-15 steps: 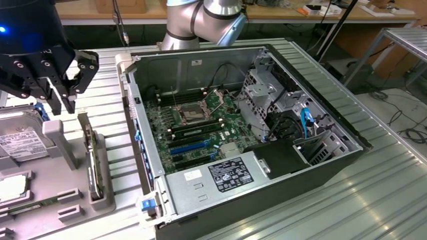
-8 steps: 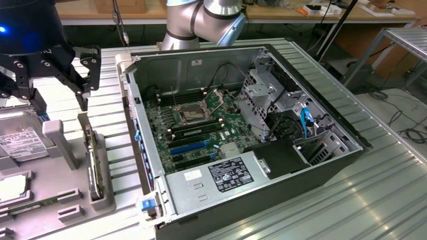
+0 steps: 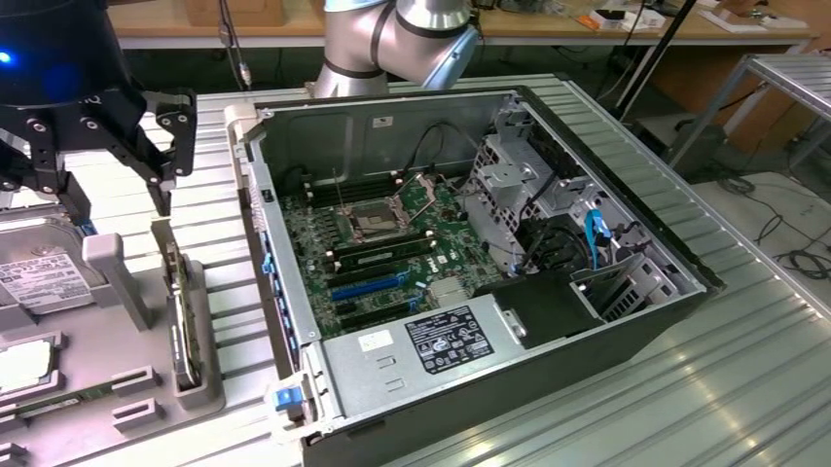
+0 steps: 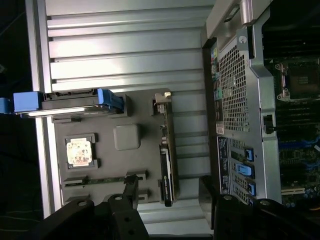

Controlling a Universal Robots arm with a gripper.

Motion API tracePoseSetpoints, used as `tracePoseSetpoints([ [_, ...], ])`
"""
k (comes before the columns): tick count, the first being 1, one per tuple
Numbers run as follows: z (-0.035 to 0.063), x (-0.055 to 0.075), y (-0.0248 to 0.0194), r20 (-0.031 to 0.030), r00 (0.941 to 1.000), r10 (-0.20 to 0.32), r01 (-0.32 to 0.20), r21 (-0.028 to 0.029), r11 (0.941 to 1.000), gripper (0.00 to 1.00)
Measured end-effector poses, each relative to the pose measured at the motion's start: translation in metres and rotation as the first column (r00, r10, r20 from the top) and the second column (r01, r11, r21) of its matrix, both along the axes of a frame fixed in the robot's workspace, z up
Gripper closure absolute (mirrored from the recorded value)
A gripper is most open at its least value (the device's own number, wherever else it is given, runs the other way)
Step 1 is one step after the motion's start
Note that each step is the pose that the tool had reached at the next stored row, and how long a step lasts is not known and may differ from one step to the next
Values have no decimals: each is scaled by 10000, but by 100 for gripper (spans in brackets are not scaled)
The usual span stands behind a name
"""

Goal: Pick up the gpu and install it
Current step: 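Pick up the gpu and move the gpu toward the slot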

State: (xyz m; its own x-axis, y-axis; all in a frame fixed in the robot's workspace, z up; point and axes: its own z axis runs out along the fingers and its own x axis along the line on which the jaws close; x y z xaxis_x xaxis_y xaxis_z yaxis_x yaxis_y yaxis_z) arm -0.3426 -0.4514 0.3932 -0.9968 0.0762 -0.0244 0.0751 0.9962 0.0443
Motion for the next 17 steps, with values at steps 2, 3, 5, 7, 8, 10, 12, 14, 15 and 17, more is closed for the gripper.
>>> tracePoseSetpoints([
  [2,-6,0,0,0,10000,0,0,0,10000,40],
  [3,-14,0,0,1,10000,0,0,1,10000,40],
  [5,-34,0,0,0,10000,0,0,0,10000,40],
  [7,-52,0,0,1,10000,0,0,1,10000,40],
  [8,-64,0,0,0,10000,0,0,0,10000,40],
  [10,-93,0,0,0,10000,0,0,0,10000,40],
  [12,-113,0,0,0,10000,0,0,0,10000,40],
  [14,-137,0,0,0,10000,0,0,0,10000,40],
  [15,-146,0,0,0,10000,0,0,0,10000,40],
  [17,-174,0,0,0,10000,0,0,0,10000,40],
])
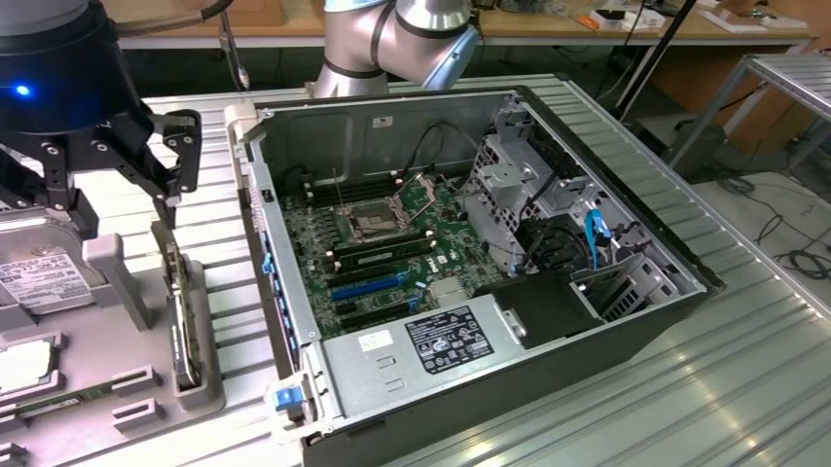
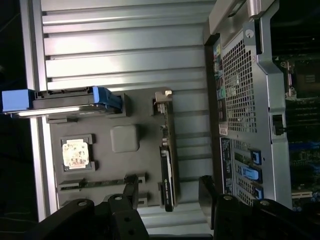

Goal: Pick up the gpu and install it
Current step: 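Pick up the gpu and move the gpu toward the slot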

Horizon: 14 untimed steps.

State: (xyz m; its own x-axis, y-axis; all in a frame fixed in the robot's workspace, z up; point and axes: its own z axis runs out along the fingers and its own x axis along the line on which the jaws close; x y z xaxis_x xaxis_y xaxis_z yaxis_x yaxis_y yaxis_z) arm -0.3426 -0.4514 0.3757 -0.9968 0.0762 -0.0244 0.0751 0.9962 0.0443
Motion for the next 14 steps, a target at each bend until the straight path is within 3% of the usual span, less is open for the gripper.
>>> tracePoseSetpoints([
  [14,-177,0,0,1,10000,0,0,1,10000,40],
])
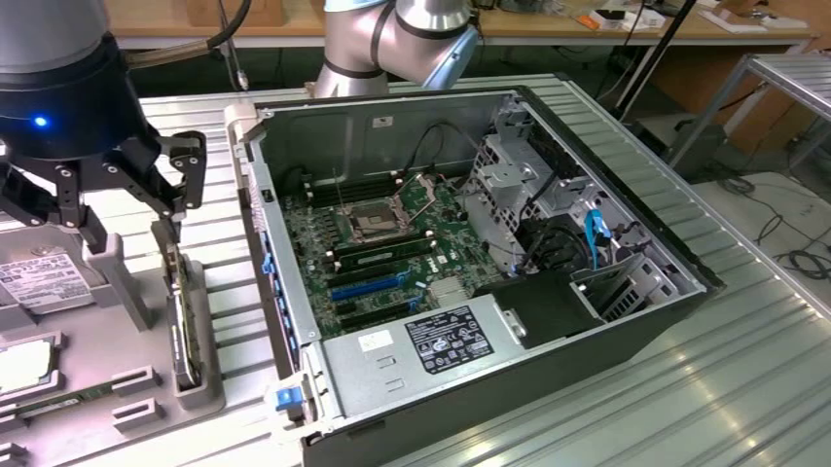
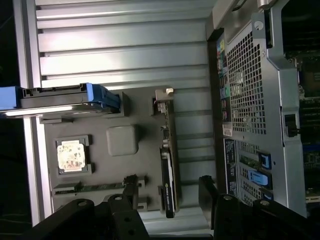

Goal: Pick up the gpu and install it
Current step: 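Pick up the gpu and move the gpu toward the slot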

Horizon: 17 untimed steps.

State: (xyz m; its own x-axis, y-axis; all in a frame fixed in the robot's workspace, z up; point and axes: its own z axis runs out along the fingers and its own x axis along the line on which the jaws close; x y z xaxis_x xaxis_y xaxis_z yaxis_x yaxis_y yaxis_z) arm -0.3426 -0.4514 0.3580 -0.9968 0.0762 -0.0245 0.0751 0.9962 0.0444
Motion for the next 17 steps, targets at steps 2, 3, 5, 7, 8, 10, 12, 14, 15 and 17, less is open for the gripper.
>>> tracePoseSetpoints([
  [2,-15,0,0,0,10000,0,0,0,10000,40],
  [3,-24,0,0,-1,10000,0,0,-1,10000,40],
  [5,-40,0,0,-1,10000,0,0,-1,10000,40],
  [7,-71,0,0,-1,10000,0,0,-1,10000,40],
  [8,-84,0,0,-1,10000,0,0,0,10000,40],
  [10,-105,0,0,-1,10000,0,0,0,10000,40],
  [12,-132,0,0,0,10000,0,0,0,10000,40],
  [14,-153,0,0,0,10000,0,0,0,10000,40],
  [15,-170,0,0,-1,10000,0,0,0,10000,40],
  [17,-196,0,0,-1,10000,0,0,-1,10000,40],
])
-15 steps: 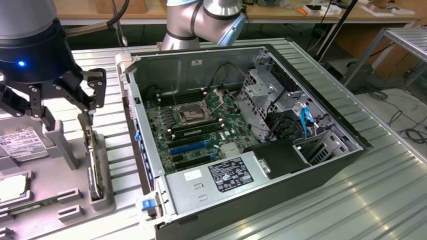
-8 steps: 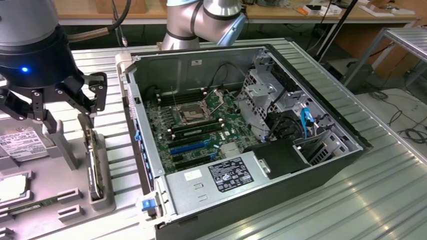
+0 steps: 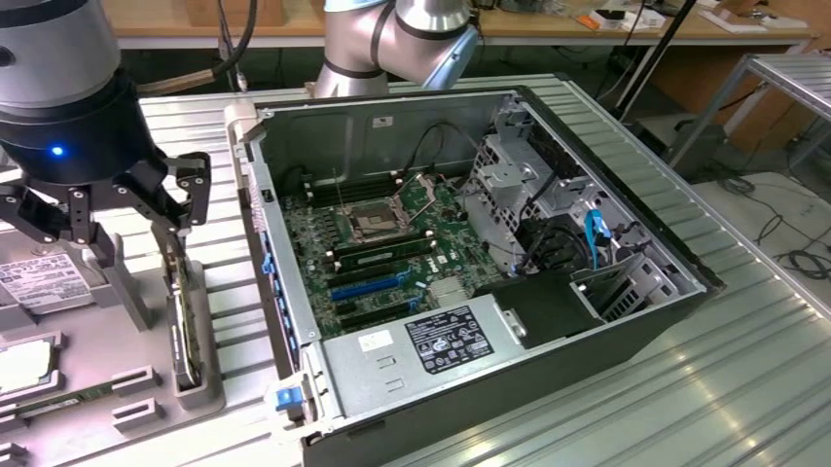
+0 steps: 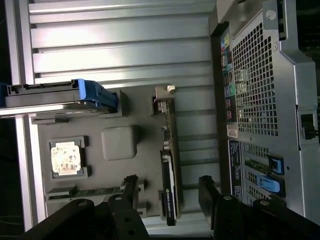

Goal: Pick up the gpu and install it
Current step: 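Pick up the gpu and move the gpu toward the slot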

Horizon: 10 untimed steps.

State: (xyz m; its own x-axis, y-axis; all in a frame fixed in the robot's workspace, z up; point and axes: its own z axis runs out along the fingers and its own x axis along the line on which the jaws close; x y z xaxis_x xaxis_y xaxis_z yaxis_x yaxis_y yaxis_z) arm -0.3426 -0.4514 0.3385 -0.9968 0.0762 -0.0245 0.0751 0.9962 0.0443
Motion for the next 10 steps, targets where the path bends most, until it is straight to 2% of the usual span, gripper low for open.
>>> tracePoseSetpoints([
  [10,-122,0,0,-1,10000,0,0,0,10000,40],
])
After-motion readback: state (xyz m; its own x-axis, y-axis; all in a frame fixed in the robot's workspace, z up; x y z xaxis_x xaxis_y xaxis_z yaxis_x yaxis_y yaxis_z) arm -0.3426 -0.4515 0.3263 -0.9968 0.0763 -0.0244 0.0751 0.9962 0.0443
